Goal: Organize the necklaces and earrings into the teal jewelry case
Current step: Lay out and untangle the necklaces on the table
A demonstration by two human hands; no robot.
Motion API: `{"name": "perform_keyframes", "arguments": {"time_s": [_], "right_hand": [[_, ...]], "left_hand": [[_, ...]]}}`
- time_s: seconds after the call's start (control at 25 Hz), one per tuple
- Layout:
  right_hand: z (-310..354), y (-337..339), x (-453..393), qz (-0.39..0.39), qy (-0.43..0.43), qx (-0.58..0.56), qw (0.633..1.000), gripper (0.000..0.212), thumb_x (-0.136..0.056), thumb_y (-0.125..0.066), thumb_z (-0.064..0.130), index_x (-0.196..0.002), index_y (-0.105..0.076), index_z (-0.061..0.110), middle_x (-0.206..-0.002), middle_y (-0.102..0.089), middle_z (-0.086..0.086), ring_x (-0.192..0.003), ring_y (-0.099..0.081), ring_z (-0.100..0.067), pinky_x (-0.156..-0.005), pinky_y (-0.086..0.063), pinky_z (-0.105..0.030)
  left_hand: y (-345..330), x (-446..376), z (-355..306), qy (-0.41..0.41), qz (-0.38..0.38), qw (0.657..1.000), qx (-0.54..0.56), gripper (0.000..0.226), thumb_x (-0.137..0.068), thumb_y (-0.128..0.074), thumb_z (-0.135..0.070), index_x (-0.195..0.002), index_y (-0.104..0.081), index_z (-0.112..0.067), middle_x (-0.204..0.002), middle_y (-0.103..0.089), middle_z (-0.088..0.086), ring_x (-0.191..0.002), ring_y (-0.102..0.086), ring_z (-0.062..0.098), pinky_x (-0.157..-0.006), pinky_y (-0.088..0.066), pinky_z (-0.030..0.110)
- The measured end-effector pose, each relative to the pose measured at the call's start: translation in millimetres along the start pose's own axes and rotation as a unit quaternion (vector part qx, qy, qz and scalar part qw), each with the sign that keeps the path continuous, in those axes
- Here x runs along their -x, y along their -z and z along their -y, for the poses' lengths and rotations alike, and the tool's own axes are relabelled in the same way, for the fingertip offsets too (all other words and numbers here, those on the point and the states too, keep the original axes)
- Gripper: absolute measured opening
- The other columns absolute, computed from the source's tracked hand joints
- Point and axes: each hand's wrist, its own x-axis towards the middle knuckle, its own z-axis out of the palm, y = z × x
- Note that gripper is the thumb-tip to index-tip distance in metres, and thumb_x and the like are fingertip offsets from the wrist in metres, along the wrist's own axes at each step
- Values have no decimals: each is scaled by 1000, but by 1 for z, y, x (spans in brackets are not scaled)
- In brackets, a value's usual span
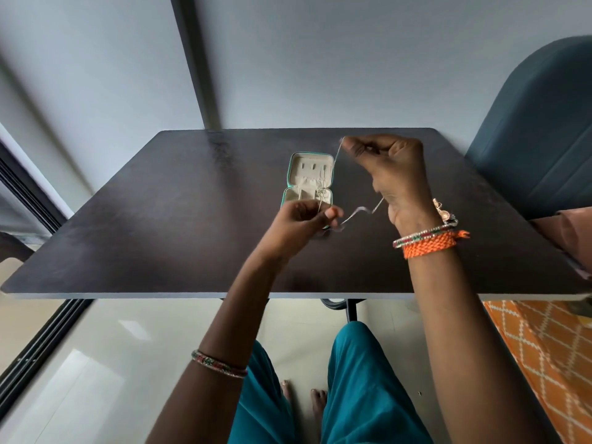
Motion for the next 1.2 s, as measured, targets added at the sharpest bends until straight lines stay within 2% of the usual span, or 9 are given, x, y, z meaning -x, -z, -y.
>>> {"name": "perform_keyframes", "arguments": {"time_s": [0.12,0.24,0.32,0.4,0.56,0.72,0.84,1.0,1.2], "right_hand": [[-12,18,-21,-51,-11,-6,999,7,-80,-74,14,-87,-73,15,-60,-66,22,-57,-58,10,-51,-38,-6],[-42,38,-40,-93,-39,71,992,10,-76,-77,20,-84,-76,14,-69,-69,15,-69,-62,6,-63,-48,-17],[-66,46,-45,-107,-60,134,983,12,-74,-77,21,-82,-77,12,-80,-73,1,-75,-66,-3,-72,-52,-22],[-86,51,-47,-109,-94,173,974,12,-75,-77,19,-81,-76,9,-85,-74,-6,-75,-65,-7,-68,-47,-19],[-114,56,-55,-62,-137,252,956,12,-73,-78,20,-76,-75,9,-86,-74,-7,-82,-67,-12,-74,-51,-23],[-129,51,-61,-16,-147,322,935,9,-73,-79,18,-77,-75,11,-88,-74,-7,-86,-68,-17,-78,-50,-25],[-137,52,-65,6,-156,360,920,6,-74,-78,18,-74,-74,13,-87,-74,-6,-86,-68,-18,-73,-48,-24],[-143,54,-73,38,-163,387,907,6,-75,-78,18,-76,-74,13,-88,-73,-6,-86,-67,-19,-72,-48,-25],[-145,49,-84,76,-130,432,889,9,-75,-78,22,-72,-72,16,-88,-73,-5,-91,-66,-24,-89,-51,-43]], "left_hand": [[-21,2,27,115,-81,985,98,15,-93,-56,-11,-83,-66,-9,-63,-60,-5,-53,-40,8,-51,-34,18],[-37,6,36,162,-119,980,4,12,-88,-63,-15,-80,-69,-9,-63,-58,-1,-50,-41,7,-44,-34,17],[-47,8,35,187,-77,975,-91,15,-88,-62,-21,-79,-69,-11,-62,-59,-3,-46,-46,3,-41,-35,13],[-55,10,34,206,-54,965,-151,20,-88,-62,-26,-79,-68,-9,-60,-58,-4,-46,-48,2,-40,-37,12],[-61,8,39,204,-54,954,-214,27,-86,-63,-29,-67,-61,-9,-57,-55,-1,-49,-48,9,-48,-39,21],[-68,-2,42,229,-20,939,-256,32,-86,-62,-34,-80,-68,-3,-68,-61,6,-63,-56,17,-62,-45,29],[-68,-12,37,250,2,933,-259,30,-85,-59,-31,-83,-71,-4,-65,-59,2,-59,-53,14,-53,-41,23],[-70,-21,28,288,36,923,-252,25,-85,-55,-26,-68,-67,-13,-57,-51,-2,-52,-44,12,-46,-34,21],[-69,-29,29,266,69,912,-305,31,-86,-56,-27,-58,-64,-16,-50,-51,-5,-48,-46,11,-45,-35,20]]}}
